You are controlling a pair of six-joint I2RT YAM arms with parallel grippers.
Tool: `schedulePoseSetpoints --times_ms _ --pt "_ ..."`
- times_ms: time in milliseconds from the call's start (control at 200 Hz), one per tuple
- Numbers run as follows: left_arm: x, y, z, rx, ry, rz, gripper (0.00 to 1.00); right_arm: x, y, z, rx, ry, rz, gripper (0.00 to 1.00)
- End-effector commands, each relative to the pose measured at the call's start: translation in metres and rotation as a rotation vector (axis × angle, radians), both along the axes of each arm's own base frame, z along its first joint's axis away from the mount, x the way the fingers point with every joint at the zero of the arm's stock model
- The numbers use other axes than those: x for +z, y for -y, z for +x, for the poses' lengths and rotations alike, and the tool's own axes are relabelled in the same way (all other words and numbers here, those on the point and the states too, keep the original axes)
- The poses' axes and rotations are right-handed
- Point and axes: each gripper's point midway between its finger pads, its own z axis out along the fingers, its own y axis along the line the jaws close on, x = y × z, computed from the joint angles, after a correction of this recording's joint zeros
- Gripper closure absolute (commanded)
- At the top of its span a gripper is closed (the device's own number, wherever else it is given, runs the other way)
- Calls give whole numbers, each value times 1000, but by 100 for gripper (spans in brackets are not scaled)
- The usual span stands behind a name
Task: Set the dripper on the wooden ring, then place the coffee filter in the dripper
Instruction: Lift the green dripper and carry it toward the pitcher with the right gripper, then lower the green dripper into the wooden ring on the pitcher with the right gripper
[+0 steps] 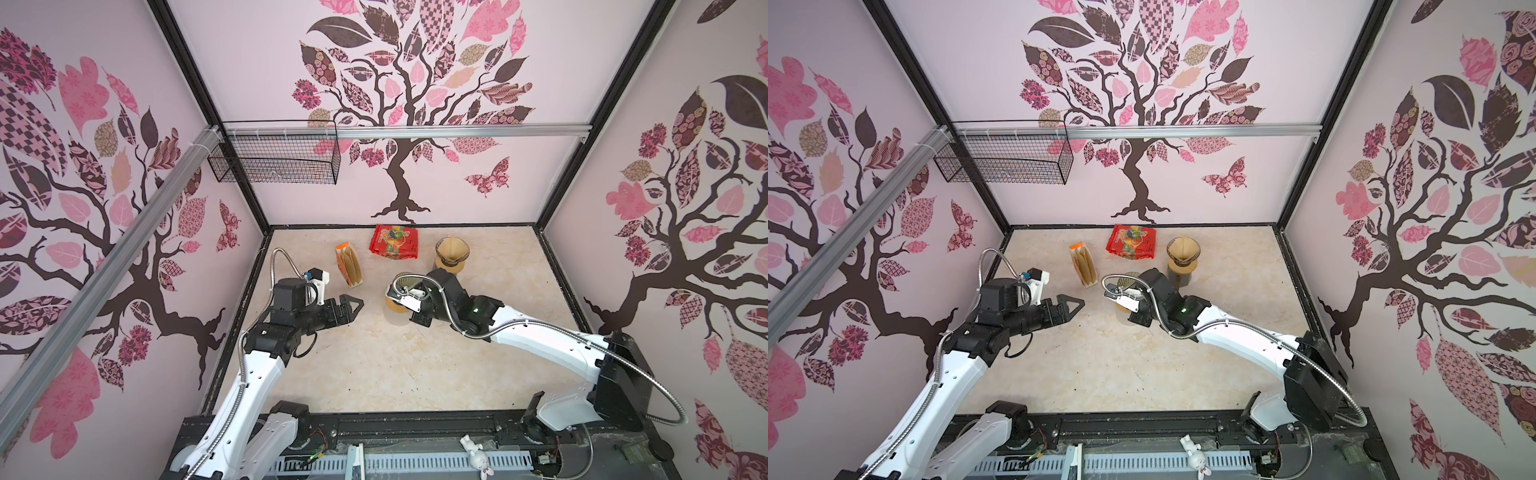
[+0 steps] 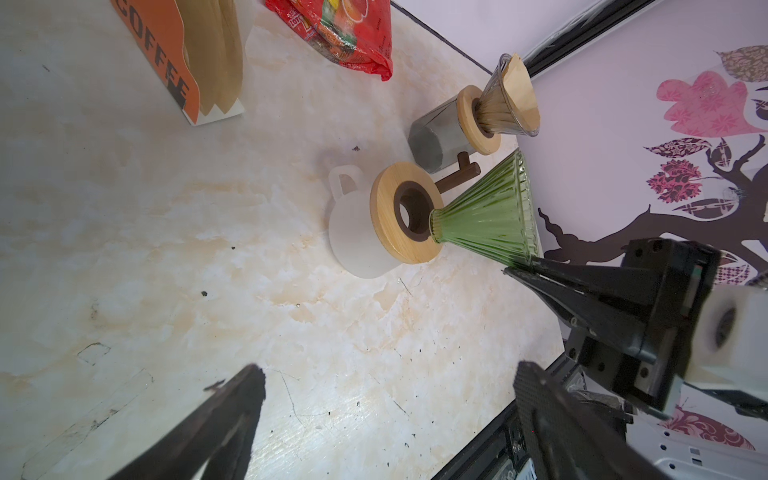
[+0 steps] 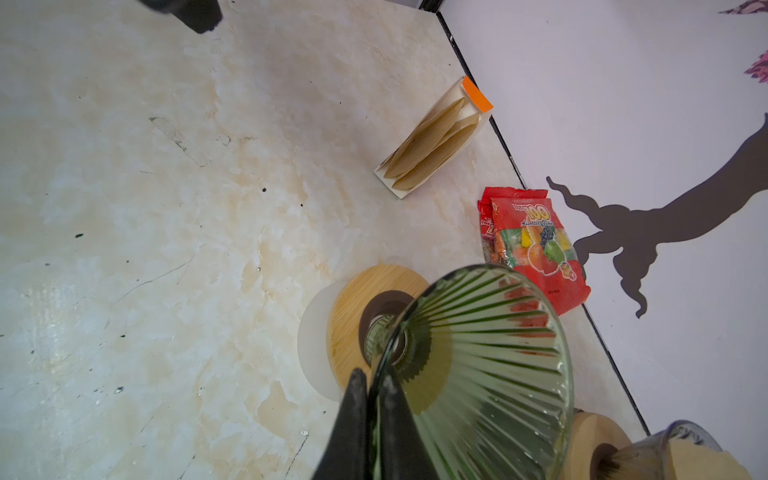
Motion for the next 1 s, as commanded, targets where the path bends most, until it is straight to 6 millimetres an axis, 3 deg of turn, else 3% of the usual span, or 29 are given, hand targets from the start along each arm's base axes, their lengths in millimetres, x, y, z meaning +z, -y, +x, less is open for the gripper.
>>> schedulePoseSetpoints --times_ms 0,540,995 --pt "-2 1 -1 -18 25 2 3 21 -12 14 3 84 16 100" --pt "-2 1 -1 -16 24 -2 3 -7 -16 25 -15 68 -54 100" --pt "0 -1 0 -6 29 2 3 -30 -19 23 8 19 -103 100"
